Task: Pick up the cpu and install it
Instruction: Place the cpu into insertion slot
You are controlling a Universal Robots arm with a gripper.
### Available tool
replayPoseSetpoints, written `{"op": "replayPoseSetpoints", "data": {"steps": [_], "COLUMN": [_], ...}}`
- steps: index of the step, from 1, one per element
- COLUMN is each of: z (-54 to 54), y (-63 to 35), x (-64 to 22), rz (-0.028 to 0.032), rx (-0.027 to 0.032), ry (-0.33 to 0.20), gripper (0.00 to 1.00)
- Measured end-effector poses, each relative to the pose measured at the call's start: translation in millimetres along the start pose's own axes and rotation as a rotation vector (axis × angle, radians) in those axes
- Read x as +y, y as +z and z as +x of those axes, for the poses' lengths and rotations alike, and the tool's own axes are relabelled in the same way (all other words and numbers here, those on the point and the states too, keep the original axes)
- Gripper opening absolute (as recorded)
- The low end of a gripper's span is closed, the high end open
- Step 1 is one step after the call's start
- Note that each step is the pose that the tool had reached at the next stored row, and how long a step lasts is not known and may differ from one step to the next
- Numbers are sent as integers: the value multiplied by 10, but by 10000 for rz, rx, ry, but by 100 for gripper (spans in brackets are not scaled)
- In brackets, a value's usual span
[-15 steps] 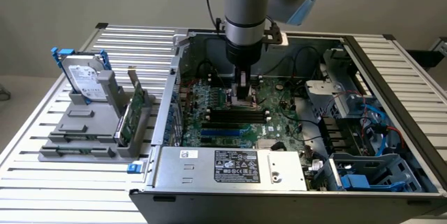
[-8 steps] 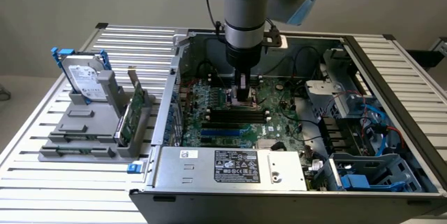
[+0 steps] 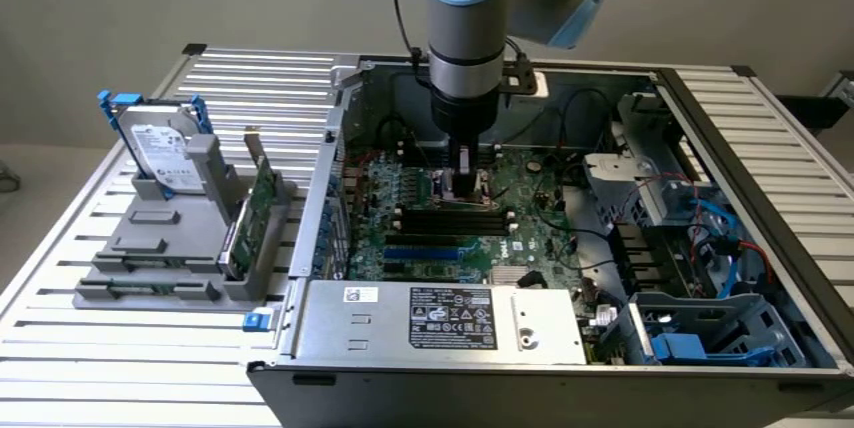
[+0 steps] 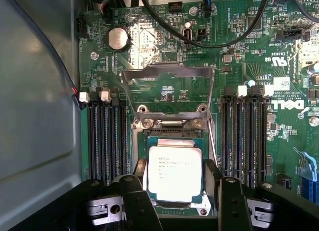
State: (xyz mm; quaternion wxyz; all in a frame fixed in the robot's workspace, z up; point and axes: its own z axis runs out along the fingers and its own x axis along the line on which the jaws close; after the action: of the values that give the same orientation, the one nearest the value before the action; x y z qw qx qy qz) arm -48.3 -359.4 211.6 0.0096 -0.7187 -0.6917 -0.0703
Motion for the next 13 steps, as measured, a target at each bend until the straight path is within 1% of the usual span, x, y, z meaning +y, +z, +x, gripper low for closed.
{"op": "replayPoseSetpoints", "data": {"steps": [3,5,8,13], "z": [-2,-3,-5,-6], "y": [15,23,31,49], "x": [-2,-7,-19,-23], "rz": [-82,-110,-118,-121], "rx": [-29,-45,-60,-65], "ry": [-13,-18,-20,-23], "gripper": [55,55,55,55]}}
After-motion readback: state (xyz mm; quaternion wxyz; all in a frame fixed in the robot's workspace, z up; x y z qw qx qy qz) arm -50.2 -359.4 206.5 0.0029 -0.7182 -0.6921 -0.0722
